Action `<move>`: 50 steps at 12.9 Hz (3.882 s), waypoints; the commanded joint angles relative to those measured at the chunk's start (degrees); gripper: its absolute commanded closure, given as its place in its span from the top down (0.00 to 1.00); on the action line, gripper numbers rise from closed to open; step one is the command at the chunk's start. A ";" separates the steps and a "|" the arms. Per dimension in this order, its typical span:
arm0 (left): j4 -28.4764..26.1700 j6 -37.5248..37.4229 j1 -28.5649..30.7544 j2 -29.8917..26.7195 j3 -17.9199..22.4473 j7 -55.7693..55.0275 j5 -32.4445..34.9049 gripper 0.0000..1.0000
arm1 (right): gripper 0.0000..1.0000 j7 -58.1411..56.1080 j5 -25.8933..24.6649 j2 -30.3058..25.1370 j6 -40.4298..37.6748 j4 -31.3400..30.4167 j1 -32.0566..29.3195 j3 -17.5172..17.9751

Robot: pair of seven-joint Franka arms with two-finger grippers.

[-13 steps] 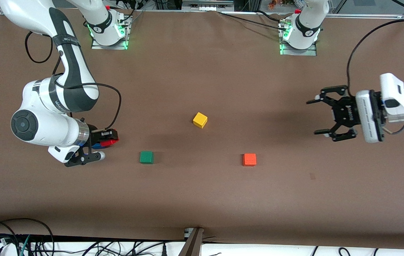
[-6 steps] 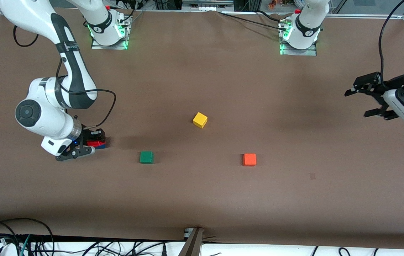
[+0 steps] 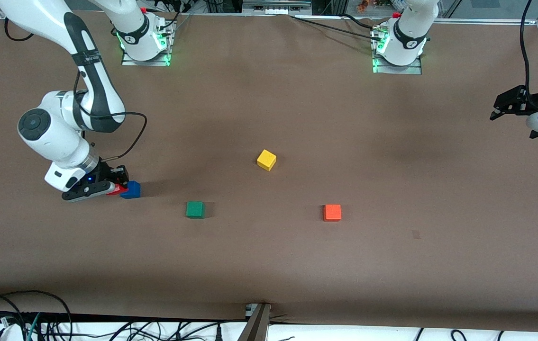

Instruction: Pass red block to right arm, stack on blue

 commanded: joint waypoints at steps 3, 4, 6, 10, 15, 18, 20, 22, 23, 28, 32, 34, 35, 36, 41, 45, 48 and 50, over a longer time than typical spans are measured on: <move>-0.90 -4.49 -0.21 -2.38 -1.15 -14.34 1.83 1.00 | 0.00 -2.29 -0.73 -2.72 8.10 -7.18 0.07 0.05; -0.90 -4.85 -0.13 -2.29 -1.06 -15.60 1.48 1.00 | 0.00 -2.29 -0.73 -2.64 9.15 -7.53 0.16 0.05; -0.90 -4.86 -0.13 -1.85 -0.97 -16.05 1.56 1.00 | 0.00 -2.29 -0.73 -2.55 9.95 -7.54 0.60 0.05; -0.38 -4.33 -0.48 -1.06 -1.06 -16.05 1.48 1.00 | 0.00 -2.21 -0.73 -1.93 11.09 -7.62 0.69 0.31; 0.67 -4.59 -7.11 -1.15 4.69 -15.61 1.83 1.00 | 0.00 -2.20 -0.73 -1.84 11.62 -8.59 1.12 0.32; 0.85 -4.59 -35.72 -1.49 34.87 -15.26 0.61 1.00 | 0.00 -2.29 -0.73 -1.06 12.76 -8.68 1.13 0.32; 0.94 -4.42 -39.24 -1.58 38.75 -15.08 -0.72 1.00 | 0.00 -2.29 -0.73 -0.70 13.20 -8.68 1.21 0.32; 0.85 -4.33 -39.15 -1.41 38.93 -15.08 -0.63 1.00 | 0.00 -2.38 -0.73 0.09 14.51 -8.68 1.39 0.32; 0.51 -4.50 -38.98 -1.32 39.28 -15.08 -0.55 1.00 | 0.00 -2.29 -0.73 0.61 14.95 -8.68 1.48 0.32; -0.20 -1.37 -37.66 -1.15 39.46 -16.57 -4.59 1.00 | 0.01 -2.29 -0.73 0.70 15.13 -8.68 1.56 0.32; -4.07 3.41 -37.57 -2.29 38.67 -29.91 -3.62 1.00 | 0.03 -2.29 -0.73 0.70 15.13 -8.68 1.56 0.32; -3.89 3.49 -37.65 -2.29 38.58 -29.93 -2.48 1.00 | 0.03 -2.29 -0.73 0.62 15.13 -8.68 1.56 0.32; -3.89 3.93 -37.66 -2.11 38.40 -29.85 -2.13 1.00 | 0.03 -2.38 -0.73 0.62 15.13 -8.68 1.56 0.32; -3.89 4.54 -37.57 -2.02 38.40 -29.85 -2.21 1.00 | 0.03 -2.55 -0.73 0.62 15.13 -8.68 1.56 0.23; -3.81 9.82 -34.24 -1.67 38.67 -22.82 -5.54 1.00 | 0.02 -1.59 -0.29 0.44 15.05 -8.59 1.56 0.23; -1.43 9.91 -34.05 -0.27 38.58 -23.52 -6.26 1.00 | 0.01 2.88 -0.29 0.35 14.78 -8.59 1.56 0.14; -0.47 10.09 -34.49 0.17 38.58 -23.61 -5.47 1.00 | 0.01 6.48 -0.29 0.27 14.52 -8.68 2.44 0.05; -0.46 10.09 -34.32 0.44 38.49 -23.61 -6.17 1.00 | 0.01 9.03 -0.21 0.09 13.56 -8.68 2.71 -0.12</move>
